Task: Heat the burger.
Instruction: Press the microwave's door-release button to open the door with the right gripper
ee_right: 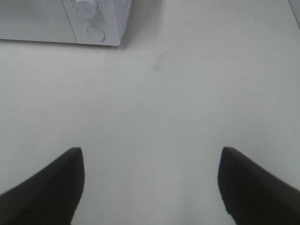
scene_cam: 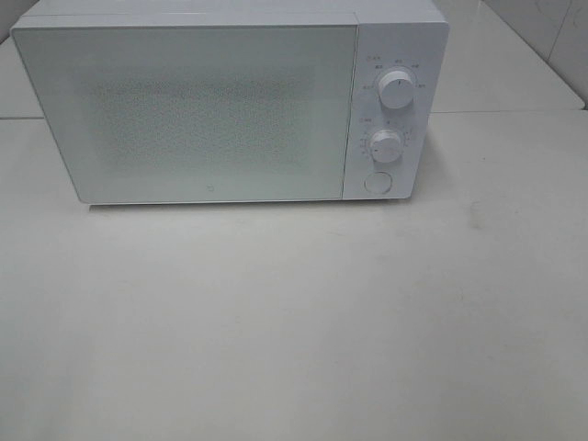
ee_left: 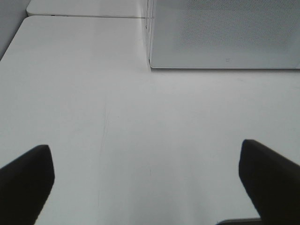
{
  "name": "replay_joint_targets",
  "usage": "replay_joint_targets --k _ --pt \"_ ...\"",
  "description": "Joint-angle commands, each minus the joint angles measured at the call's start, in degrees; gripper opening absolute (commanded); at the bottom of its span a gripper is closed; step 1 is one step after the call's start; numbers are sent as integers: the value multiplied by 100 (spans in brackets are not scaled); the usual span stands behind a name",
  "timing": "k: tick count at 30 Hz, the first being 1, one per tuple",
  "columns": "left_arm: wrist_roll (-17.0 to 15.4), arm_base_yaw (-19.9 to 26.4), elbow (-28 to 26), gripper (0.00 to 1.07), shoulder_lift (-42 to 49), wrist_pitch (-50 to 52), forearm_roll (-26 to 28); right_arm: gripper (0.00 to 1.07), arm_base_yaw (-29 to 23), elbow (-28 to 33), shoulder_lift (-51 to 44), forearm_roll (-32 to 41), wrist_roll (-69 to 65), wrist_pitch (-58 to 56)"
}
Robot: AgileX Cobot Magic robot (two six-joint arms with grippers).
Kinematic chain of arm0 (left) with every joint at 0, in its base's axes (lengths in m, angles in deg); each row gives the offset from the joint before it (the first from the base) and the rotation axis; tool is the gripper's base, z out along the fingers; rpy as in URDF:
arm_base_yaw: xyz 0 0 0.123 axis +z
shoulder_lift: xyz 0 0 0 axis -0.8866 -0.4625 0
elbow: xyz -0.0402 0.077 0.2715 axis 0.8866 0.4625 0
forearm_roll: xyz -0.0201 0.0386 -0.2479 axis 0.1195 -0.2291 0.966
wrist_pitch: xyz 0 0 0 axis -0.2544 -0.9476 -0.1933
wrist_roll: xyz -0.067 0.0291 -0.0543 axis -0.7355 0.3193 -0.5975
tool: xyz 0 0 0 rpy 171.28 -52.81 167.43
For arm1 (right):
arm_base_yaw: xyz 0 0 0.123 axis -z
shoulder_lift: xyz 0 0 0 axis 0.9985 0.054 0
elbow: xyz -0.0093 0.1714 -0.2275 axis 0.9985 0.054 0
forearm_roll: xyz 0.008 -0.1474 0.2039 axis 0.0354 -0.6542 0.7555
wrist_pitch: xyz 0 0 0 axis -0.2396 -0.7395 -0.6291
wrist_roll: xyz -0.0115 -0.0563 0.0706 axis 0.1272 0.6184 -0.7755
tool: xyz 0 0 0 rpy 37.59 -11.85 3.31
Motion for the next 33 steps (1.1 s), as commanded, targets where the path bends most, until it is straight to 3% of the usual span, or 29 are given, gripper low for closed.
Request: replay_joint_targets --k 1,7,24,33 --pt "0 29 17 100 92 34 23 76 46 149 -453 74 80 -155" --pt "0 29 17 100 92 34 23 76 246 143 -1077 74 115 -149" --pt "0 29 17 100 29 34 34 76 372 143 -1117 109 166 -149" --pt "0 29 17 100 29 34 34 76 372 -195 -430 223 166 625"
